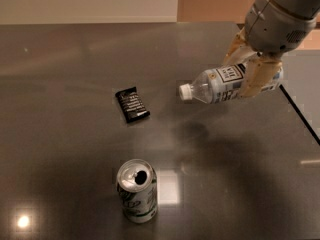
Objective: Pick blue plastic bottle
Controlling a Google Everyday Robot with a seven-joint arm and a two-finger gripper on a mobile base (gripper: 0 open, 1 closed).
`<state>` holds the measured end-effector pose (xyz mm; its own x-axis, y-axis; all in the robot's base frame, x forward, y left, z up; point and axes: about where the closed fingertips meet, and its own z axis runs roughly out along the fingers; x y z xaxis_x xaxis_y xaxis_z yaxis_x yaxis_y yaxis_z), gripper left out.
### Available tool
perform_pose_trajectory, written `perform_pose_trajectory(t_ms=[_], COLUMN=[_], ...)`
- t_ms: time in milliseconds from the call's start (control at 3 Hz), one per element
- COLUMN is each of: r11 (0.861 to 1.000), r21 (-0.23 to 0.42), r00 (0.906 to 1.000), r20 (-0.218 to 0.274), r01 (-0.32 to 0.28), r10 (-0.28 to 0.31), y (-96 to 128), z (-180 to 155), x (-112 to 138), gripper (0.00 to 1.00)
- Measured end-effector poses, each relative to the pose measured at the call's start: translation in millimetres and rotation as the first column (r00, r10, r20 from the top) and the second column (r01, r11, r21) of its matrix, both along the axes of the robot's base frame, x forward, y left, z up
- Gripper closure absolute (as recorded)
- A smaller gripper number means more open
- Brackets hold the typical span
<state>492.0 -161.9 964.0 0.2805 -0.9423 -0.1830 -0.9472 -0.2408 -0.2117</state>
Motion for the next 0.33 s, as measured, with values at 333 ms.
perform_pose_trajectory(t_ms=[333], r11=[1.0], r21=[0.0], r00=[1.0], r20=[0.0], r01=[0.0], r10=[0.0], y=[0.0], z=[0.0], x=[0.0], gripper=[1.0])
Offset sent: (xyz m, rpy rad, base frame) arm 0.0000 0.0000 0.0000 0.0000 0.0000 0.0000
